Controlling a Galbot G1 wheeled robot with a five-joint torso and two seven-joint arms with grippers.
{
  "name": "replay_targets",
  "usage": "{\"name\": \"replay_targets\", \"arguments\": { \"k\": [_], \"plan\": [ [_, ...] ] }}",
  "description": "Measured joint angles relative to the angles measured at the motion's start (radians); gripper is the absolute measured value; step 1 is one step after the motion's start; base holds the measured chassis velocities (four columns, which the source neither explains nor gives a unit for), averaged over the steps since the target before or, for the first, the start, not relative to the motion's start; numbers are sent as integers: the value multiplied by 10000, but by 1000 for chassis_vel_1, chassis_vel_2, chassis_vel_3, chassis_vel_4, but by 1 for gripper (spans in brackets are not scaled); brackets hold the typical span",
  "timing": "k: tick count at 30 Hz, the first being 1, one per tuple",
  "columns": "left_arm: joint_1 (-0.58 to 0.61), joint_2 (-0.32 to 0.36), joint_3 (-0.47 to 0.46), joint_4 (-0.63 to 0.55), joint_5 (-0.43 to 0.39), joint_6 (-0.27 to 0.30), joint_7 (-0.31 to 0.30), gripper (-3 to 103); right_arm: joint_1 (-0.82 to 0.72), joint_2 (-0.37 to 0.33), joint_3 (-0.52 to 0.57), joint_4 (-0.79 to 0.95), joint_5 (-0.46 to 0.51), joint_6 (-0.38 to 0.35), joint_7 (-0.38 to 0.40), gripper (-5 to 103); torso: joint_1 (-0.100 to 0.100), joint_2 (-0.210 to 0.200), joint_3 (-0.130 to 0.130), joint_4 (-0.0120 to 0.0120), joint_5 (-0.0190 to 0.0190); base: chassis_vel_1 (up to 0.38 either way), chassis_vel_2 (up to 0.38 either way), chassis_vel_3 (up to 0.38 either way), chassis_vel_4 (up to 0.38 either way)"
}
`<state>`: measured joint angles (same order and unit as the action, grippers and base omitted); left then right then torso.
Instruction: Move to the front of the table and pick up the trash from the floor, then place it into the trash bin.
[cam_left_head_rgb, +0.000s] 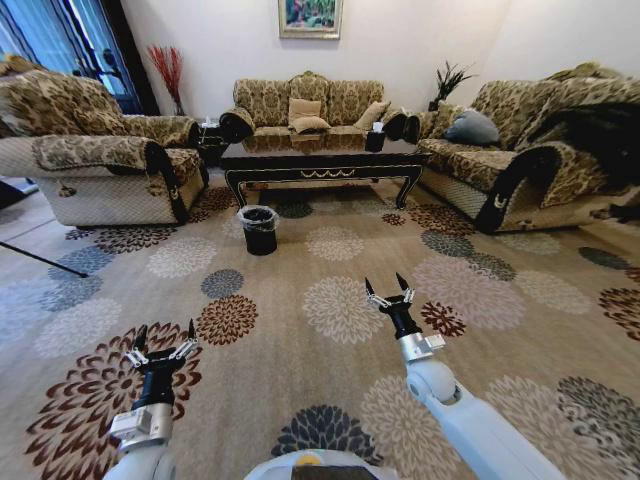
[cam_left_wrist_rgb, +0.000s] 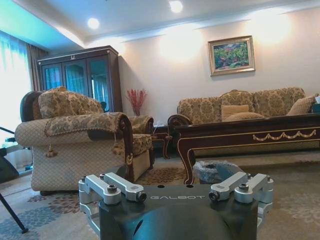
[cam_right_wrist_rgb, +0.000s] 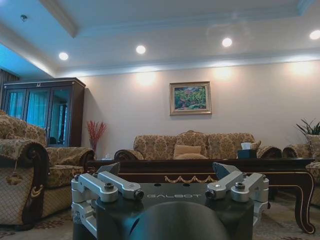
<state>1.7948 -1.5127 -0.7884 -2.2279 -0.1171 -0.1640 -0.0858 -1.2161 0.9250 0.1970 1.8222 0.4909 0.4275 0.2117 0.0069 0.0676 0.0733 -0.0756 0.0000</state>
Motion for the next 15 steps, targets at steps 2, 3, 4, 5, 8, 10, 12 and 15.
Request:
{"name": "replay_targets", "arguments": {
  "k": [2,3,4,5,8,10,12,15],
  "plan": [
    [0,-1,0,-1,0,0,0,100,0,0,0,0,0,-1,0,100,0,0,0,0,1,0,0,0,0],
    [0,0,0,0,0,0,0,100,0,0,0,0,0,-1,0,100,0,0,0,0,0,0,0,0,0],
    [0,0,0,0,0,0,0,100,0,0,0,0,0,-1,0,100,0,0,0,0,0,0,0,0,0],
    [0,0,0,0,0,0,0,100,0,0,0,0,0,-1,0,100,0,0,0,0,0,0,0,0,0],
    [0,0,0,0,0,0,0,100,0,0,0,0,0,0,0,100,0,0,0,1,-1,27,-60,-29,40],
    [0,0,0,0,0,0,0,100,0,0,0,0,0,0,0,100,0,0,0,1,0,53,-113,-54,111],
    [1,0,0,0,0,0,0,100,0,0,0,0,0,0,0,100,-1,1,-1,0,-1,57,-156,-60,123],
    [2,-1,0,0,0,0,0,100,0,0,0,0,0,0,0,100,-5,4,-4,-2,4,39,-131,-51,118]
  ]
}}
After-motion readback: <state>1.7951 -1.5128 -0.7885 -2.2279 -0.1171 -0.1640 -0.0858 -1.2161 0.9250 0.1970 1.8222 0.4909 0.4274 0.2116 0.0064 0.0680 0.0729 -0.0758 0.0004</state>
